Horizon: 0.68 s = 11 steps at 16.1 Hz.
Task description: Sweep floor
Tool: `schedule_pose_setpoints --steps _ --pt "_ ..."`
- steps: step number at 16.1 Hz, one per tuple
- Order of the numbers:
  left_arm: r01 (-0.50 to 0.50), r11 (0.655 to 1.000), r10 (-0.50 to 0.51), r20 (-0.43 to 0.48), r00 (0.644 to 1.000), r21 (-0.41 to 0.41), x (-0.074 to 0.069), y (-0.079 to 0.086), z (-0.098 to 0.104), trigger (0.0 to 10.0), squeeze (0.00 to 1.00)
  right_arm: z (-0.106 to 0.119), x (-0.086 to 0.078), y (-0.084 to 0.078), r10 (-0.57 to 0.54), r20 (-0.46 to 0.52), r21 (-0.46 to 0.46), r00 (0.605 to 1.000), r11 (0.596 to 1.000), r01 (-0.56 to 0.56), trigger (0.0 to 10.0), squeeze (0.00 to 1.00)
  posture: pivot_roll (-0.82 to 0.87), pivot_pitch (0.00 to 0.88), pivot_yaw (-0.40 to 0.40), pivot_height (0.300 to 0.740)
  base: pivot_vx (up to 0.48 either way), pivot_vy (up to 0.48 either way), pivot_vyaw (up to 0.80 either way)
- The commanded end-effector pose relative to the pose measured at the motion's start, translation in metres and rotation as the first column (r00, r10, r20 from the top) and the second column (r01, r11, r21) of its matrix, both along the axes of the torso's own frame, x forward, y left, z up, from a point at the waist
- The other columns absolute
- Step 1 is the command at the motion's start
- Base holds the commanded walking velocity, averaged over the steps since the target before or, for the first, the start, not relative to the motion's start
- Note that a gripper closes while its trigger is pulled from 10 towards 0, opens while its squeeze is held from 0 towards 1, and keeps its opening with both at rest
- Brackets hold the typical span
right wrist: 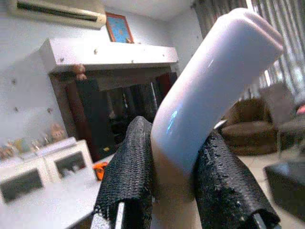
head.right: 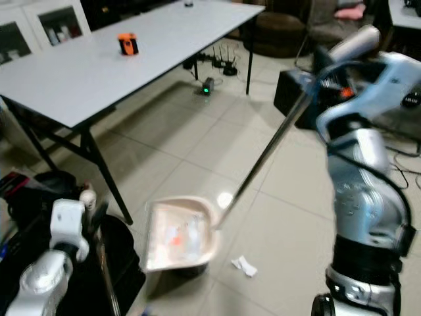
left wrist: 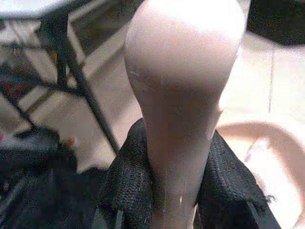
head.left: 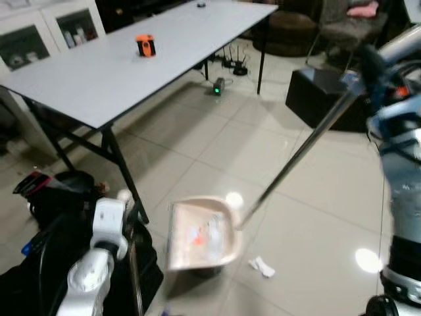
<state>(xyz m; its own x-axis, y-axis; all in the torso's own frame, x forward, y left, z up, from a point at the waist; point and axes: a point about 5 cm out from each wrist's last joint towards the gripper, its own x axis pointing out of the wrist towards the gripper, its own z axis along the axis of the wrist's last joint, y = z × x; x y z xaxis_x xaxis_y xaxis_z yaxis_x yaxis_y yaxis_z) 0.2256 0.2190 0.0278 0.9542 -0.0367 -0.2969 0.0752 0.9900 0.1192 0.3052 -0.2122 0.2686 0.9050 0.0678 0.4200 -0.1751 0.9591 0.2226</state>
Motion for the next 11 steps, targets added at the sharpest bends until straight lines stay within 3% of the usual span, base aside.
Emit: schedule_pose_setpoints --steps 1,6,11 --pt "-0.017 0.999 0.016 0.045 0.999 0.035 0.005 0.007 0.006 10.0 0.00 0.015 0.000 0.003 -0.023 0.089 -0.052 0.996 0.998 0.027 10.0 0.00 0.06 0.000 0.071 0.740 0.000 0.000 0.00" --pt "-0.058 0.997 0.053 0.092 0.994 0.052 0.020 0.024 0.008 10.0 0.00 0.012 0.013 0.066 0.103 0.201 -0.180 0.974 0.981 -0.066 10.0 0.00 0.07 0.000 0.064 0.740 0.000 0.000 0.00" --pt "-0.066 0.996 0.058 0.125 0.990 0.058 0.025 0.028 0.010 10.0 0.00 0.006 0.015 0.115 0.202 0.296 -0.306 0.934 0.946 -0.108 10.0 0.00 0.08 0.000 0.068 0.740 0.000 0.000 0.00"
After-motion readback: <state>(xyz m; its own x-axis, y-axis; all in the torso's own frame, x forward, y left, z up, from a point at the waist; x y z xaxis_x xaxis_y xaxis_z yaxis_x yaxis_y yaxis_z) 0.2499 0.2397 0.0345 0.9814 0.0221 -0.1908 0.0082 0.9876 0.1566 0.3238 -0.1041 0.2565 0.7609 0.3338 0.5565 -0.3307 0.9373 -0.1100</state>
